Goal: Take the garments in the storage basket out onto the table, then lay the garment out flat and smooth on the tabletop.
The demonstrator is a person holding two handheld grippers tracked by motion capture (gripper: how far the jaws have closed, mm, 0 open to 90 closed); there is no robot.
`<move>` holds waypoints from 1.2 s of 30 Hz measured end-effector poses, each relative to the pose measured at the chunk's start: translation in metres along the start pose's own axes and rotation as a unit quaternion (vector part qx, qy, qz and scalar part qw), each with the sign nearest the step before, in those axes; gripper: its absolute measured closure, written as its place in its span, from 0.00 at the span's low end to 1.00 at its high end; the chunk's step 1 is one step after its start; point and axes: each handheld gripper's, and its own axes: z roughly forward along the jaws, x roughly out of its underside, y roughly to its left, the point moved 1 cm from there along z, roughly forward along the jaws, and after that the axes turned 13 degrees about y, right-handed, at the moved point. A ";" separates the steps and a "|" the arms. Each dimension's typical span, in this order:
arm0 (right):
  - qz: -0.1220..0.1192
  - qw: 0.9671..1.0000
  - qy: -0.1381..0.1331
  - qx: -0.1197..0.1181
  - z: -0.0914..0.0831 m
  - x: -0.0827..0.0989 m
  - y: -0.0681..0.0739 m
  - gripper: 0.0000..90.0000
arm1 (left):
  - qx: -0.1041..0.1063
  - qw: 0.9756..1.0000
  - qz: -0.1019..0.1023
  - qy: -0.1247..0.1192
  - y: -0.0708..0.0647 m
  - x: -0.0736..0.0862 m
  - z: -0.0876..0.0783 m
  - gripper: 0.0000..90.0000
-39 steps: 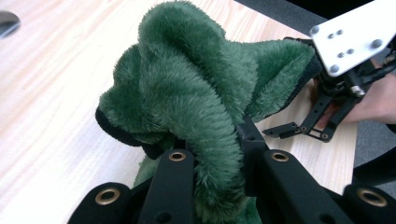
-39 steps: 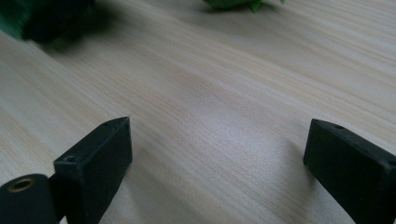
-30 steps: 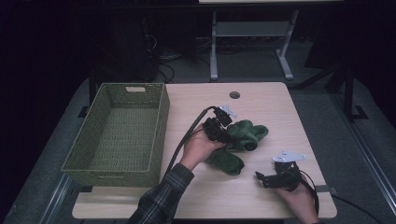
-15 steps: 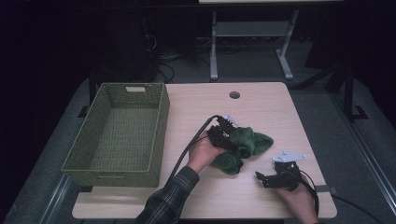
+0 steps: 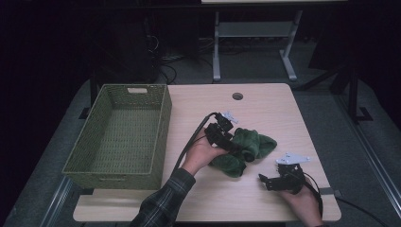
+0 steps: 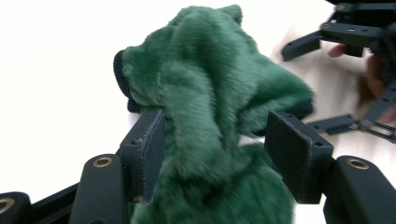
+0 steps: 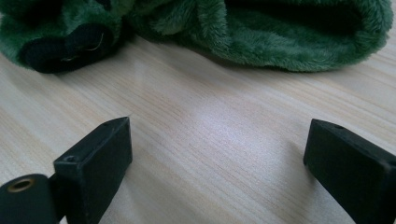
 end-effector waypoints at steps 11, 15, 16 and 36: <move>-0.001 1.000 0.000 0.000 0.000 0.000 0.000 0.08 | 0.006 1.000 0.015 -0.004 -0.031 0.023 -0.009 0.47; -0.001 1.000 0.000 0.000 0.000 0.000 0.000 0.08 | 0.012 1.000 0.018 0.003 -0.041 0.034 -0.003 0.52; -0.001 1.000 0.000 0.000 0.000 0.000 0.000 0.08 | 0.013 1.000 0.020 0.005 -0.043 0.036 -0.001 0.54; -0.006 1.000 0.005 -0.017 -0.005 0.000 0.004 0.17 | 0.003 1.000 -0.005 0.011 -0.024 0.053 0.042 0.64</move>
